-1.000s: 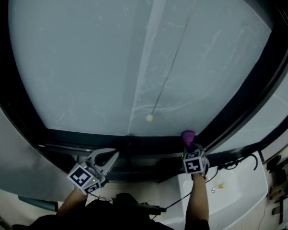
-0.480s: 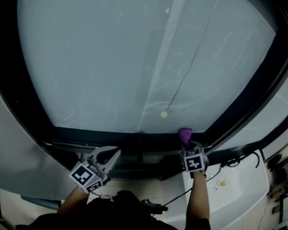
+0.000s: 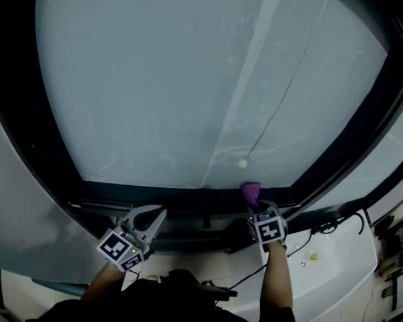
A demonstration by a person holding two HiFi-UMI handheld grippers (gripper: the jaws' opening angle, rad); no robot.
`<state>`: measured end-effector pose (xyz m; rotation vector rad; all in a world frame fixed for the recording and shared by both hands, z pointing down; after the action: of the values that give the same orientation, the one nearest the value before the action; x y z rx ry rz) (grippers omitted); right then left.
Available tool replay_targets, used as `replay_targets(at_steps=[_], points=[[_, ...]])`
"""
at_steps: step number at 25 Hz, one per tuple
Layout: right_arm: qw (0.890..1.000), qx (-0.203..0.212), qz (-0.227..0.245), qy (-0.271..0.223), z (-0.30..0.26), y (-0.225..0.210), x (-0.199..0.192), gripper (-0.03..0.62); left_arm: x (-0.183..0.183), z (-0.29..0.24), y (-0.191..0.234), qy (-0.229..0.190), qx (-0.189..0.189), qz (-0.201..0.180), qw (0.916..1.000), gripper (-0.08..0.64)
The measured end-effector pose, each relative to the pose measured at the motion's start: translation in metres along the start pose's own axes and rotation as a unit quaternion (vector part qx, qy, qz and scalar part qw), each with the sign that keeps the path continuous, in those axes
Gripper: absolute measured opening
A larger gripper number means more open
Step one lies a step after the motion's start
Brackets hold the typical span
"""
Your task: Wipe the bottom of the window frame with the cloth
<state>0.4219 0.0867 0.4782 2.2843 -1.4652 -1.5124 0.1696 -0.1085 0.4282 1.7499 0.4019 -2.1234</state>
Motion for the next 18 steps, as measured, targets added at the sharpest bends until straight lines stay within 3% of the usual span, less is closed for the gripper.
replay_targets(at_steps=[12, 18], points=[[1.0, 0.024, 0.011, -0.006, 0.011, 0.046, 0.024, 0.08, 0.008, 0.022, 0.009, 0.005, -0.017, -0.007, 0.9998, 0.003], [1.0, 0.009, 0.015, -0.001, 0.013, 0.058, 0.029, 0.081, 0.009, 0.036, 0.015, 0.016, -0.029, -0.002, 0.9995, 0.003]])
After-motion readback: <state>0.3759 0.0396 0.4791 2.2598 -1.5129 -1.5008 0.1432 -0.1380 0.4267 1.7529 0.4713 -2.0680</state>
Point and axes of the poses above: the fingertips, and each gripper's own axes: z backward along the fingers, y to its left, x out of its top, the point moved 4 cm from there along z, backward along the fingers, and after that the axes turned 14 degrees about -x, right-handed, at the moved point
